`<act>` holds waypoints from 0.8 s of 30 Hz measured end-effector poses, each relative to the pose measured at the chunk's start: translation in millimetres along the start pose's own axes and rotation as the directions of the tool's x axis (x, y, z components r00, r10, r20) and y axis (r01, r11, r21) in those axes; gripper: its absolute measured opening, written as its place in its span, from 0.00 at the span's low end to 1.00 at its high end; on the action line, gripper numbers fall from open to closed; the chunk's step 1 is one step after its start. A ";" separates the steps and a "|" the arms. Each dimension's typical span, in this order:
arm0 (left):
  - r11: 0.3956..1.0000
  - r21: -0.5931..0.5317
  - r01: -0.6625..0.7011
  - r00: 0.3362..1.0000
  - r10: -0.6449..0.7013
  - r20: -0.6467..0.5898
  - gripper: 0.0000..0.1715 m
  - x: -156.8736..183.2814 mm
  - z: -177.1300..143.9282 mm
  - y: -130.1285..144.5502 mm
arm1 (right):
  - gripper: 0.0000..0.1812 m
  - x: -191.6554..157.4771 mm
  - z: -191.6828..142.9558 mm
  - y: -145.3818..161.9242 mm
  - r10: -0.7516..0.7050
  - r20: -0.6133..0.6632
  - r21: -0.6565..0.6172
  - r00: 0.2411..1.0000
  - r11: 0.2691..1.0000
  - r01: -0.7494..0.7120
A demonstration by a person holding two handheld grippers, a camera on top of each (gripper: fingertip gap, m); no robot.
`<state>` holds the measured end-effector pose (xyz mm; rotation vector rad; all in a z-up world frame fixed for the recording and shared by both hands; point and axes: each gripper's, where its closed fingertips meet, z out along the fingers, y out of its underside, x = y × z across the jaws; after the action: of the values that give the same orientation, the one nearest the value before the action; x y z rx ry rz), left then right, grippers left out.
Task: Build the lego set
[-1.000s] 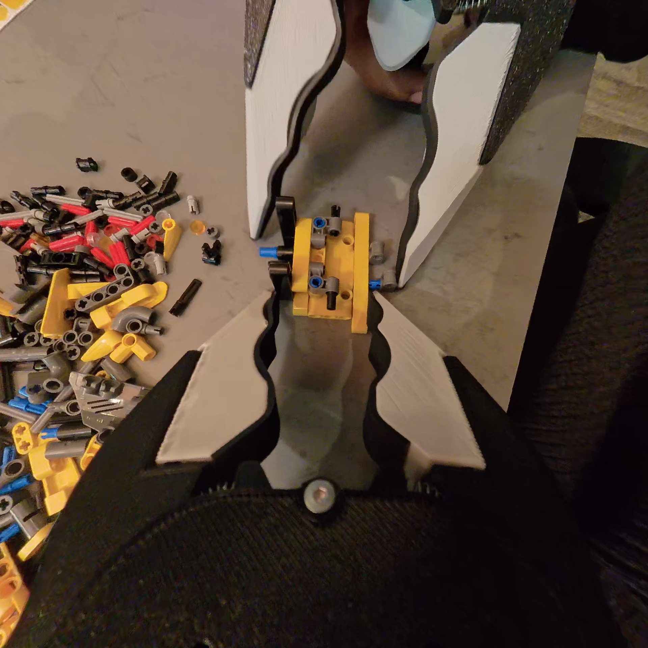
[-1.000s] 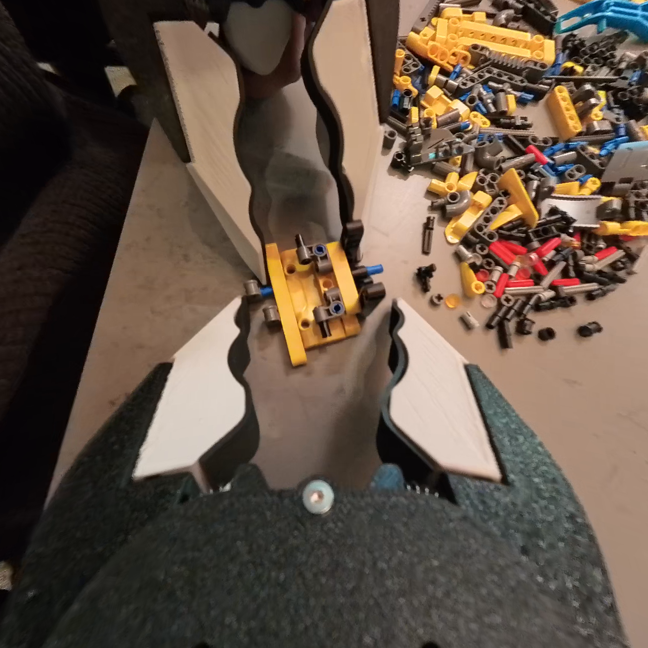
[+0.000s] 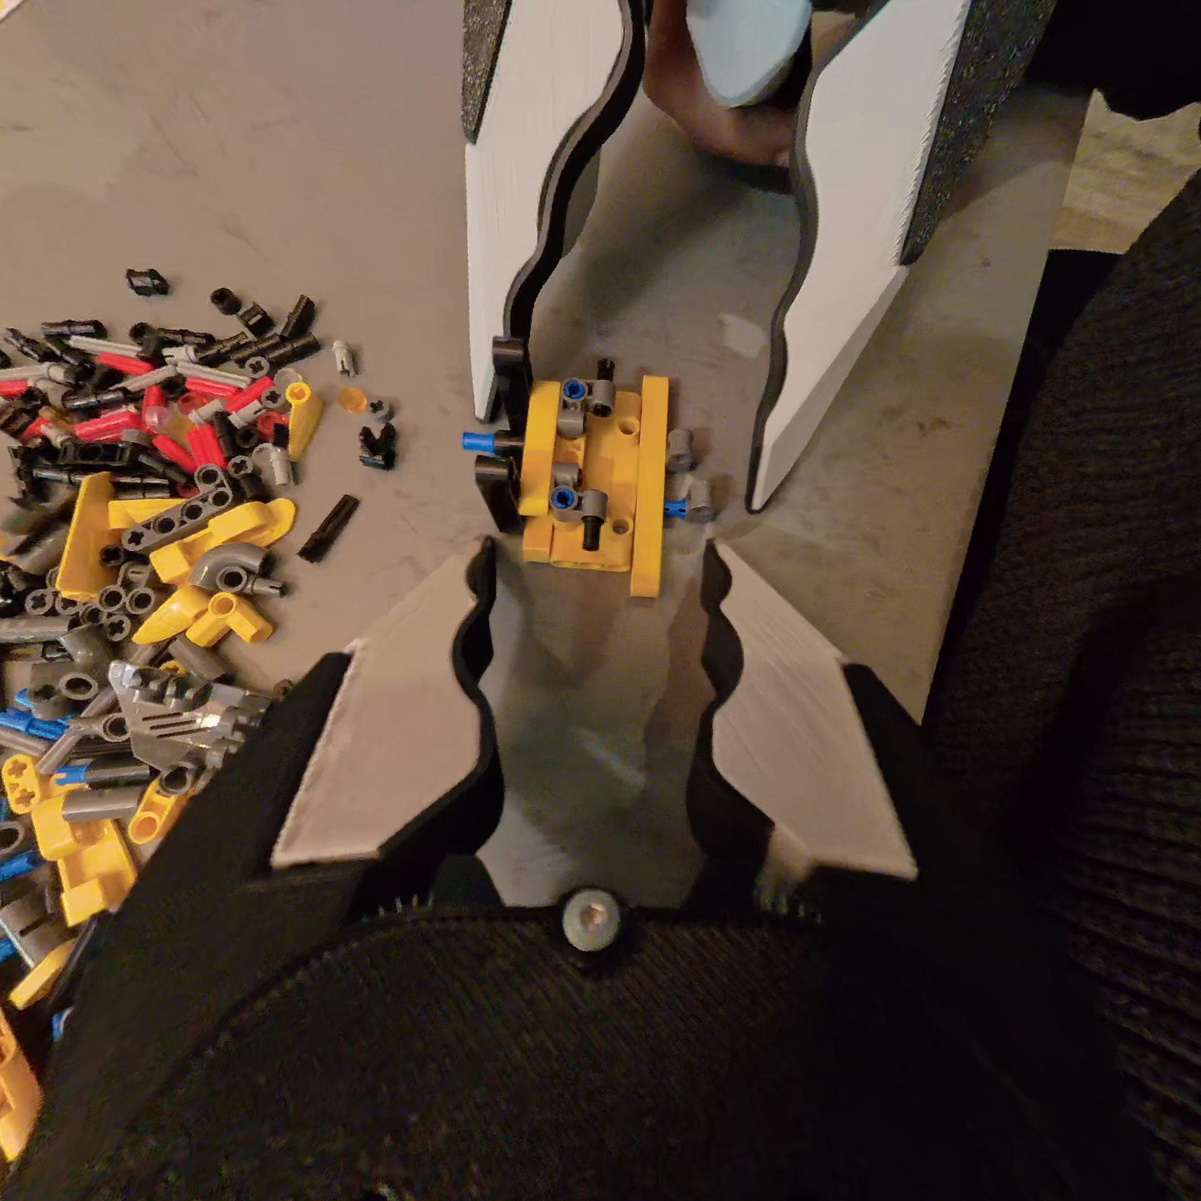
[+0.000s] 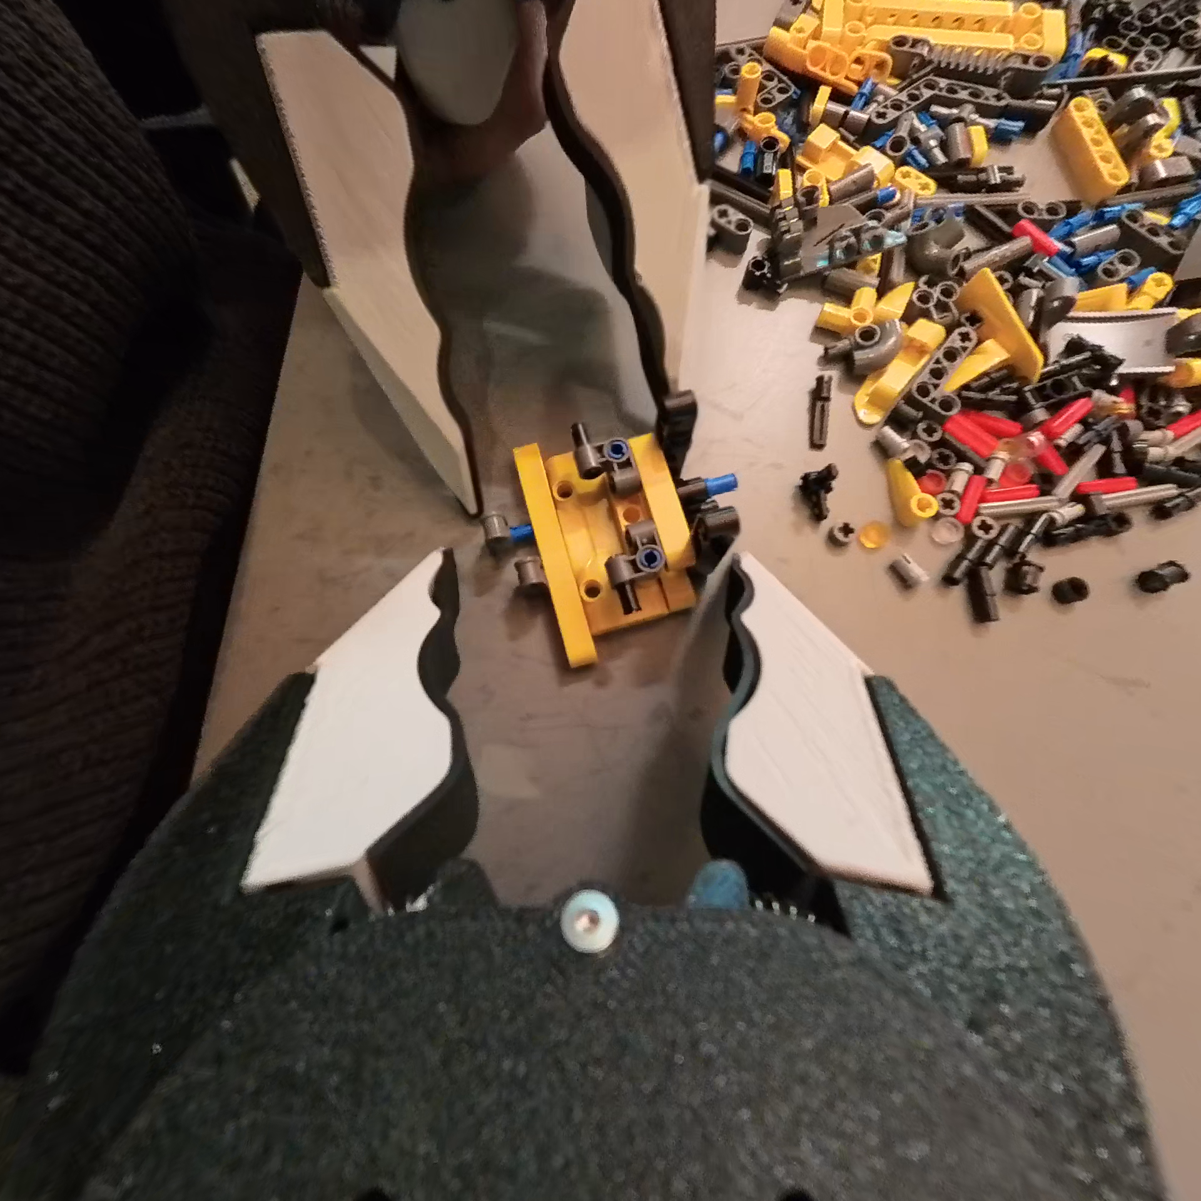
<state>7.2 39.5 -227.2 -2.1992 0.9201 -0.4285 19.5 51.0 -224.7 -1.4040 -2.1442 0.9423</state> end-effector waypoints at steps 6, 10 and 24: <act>1.000 -0.001 -0.009 1.000 0.009 0.018 0.34 -3.6 1.7 -1.4 | 0.46 -0.1 0.5 -0.2 0.002 -0.014 -0.002 1.000 1.000 -0.002; 1.000 0.006 -0.012 1.000 0.012 0.028 0.26 -6.1 1.5 -2.7 | 0.46 2.2 3.9 -1.8 0.007 -0.063 -0.010 0.998 1.000 -0.007; 0.999 0.005 -0.041 0.998 0.041 0.049 0.23 -3.5 2.5 -3.6 | 0.40 7.5 3.2 -2.9 0.055 -0.067 0.000 0.996 0.998 -0.055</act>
<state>7.9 45.0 -226.4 -2.1717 0.9343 -0.3559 12.5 56.1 -225.1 -1.4816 -2.0680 0.9006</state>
